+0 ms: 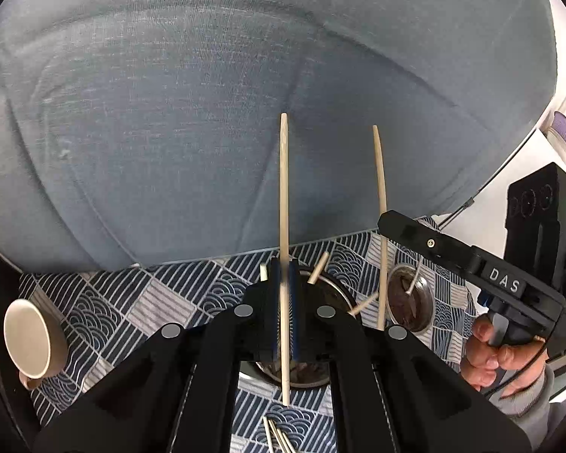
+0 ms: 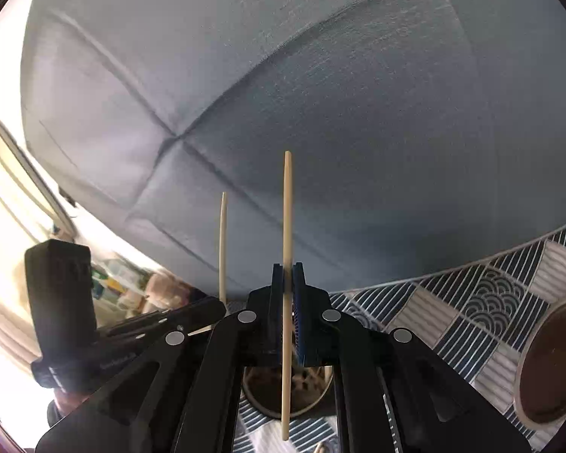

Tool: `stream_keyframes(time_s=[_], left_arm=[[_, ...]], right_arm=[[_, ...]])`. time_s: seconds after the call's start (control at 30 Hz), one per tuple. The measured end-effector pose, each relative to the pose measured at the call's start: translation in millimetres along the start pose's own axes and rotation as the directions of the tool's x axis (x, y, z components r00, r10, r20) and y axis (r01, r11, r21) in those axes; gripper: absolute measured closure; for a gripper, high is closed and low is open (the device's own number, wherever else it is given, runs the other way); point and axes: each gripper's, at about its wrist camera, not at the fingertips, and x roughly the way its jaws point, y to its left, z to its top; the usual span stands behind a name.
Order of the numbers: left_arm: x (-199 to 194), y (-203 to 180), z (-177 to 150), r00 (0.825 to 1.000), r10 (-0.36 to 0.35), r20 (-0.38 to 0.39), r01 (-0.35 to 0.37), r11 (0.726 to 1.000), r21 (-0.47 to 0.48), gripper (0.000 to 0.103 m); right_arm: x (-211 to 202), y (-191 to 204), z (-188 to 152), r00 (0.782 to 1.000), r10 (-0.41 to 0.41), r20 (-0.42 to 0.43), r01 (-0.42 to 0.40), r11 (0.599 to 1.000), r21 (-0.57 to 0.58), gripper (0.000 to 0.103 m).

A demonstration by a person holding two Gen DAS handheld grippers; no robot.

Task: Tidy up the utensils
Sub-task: 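Lift both chopsticks and carry them above the black holder, then lower the chopsticks into the black holder and open both tools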

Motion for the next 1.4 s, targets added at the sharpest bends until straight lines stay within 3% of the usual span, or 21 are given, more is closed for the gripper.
stream_keyframes(time_s=[0.17, 0.37, 0.57, 0.77, 0.83, 0.9, 1.0, 1.07, 1.13, 1.2, 1.3, 1.37, 1.4], left_arm=[[6.6, -4.6, 0.3, 0.999, 0.026, 0.036, -0.026, 0.999, 0.020, 0.098], [8.7, -2.9, -9.5, 0.992, 0.008, 0.129, -0.012, 1.000, 0.027, 0.098], [0.8, 6.2, -25.4, 0.971, -0.087, 0.221, 0.098, 0.994, -0.038, 0.098], [-6.7, 2.4, -30.8, 0.957, -0.157, 0.243, 0.178, 0.982, -0.066, 0.098], [-19.1, -4.4, -26.9, 0.939, -0.162, 0.303, 0.181, 0.983, -0.037, 0.098], [-28.5, -13.1, -26.1, 0.921, -0.137, 0.364, 0.139, 0.990, 0.019, 0.098], [-22.3, -12.2, -30.3, 0.906, -0.166, 0.389, 0.184, 0.983, -0.008, 0.098], [-12.9, -8.8, -36.3, 0.897, -0.142, 0.418, 0.165, 0.986, -0.021, 0.098], [-0.3, -1.8, -41.7, 0.913, -0.134, 0.385, 0.172, 0.983, -0.067, 0.098], [0.3, -0.4, -46.1, 0.912, -0.117, 0.394, 0.154, 0.986, -0.064, 0.098], [-4.5, 3.4, -47.1, 0.922, -0.084, 0.378, 0.112, 0.992, -0.052, 0.080], [-11.5, 9.0, -48.2, 0.918, -0.071, 0.391, 0.112, 0.990, -0.084, 0.063], [-13.2, 11.7, -47.9, 0.921, -0.065, 0.383, 0.112, 0.989, -0.102, 0.061]], right_arm=[[8.0, 7.1, -6.2, 0.998, -0.019, 0.059, 0.021, 0.999, -0.045, 0.098], [21.0, 4.4, -18.1, 0.997, -0.045, 0.060, 0.049, 0.997, -0.066, 0.098], [24.2, 6.7, -21.3, 0.997, -0.046, 0.058, 0.051, 0.995, -0.083, 0.098], [21.3, 4.1, -21.5, 0.998, -0.042, 0.047, 0.046, 0.995, -0.083, 0.097], [16.8, 3.6, -20.7, 0.997, -0.035, 0.063, 0.040, 0.996, -0.079, 0.097], [16.8, 3.8, -21.8, 0.998, -0.035, 0.059, 0.040, 0.996, -0.076, 0.097], [19.9, 4.2, -25.3, 0.998, -0.060, 0.035, 0.064, 0.993, -0.101, 0.095], [21.3, 5.5, -28.9, 0.995, -0.102, 0.018, 0.104, 0.985, -0.136, 0.095], [22.8, 4.9, -32.0, 0.991, -0.134, -0.004, 0.131, 0.979, -0.158, 0.095], [21.1, 2.5, -34.1, 0.989, -0.147, -0.010, 0.143, 0.976, -0.165, 0.094], [15.6, -3.4, -34.7, 0.987, -0.159, -0.015, 0.155, 0.978, -0.142, 0.090], [10.4, -6.8, -33.9, 0.988, -0.152, -0.008, 0.150, 0.981, -0.120, 0.068], [7.9, -7.4, -33.5, 0.988, -0.151, -0.004, 0.150, 0.982, -0.118, 0.067]])
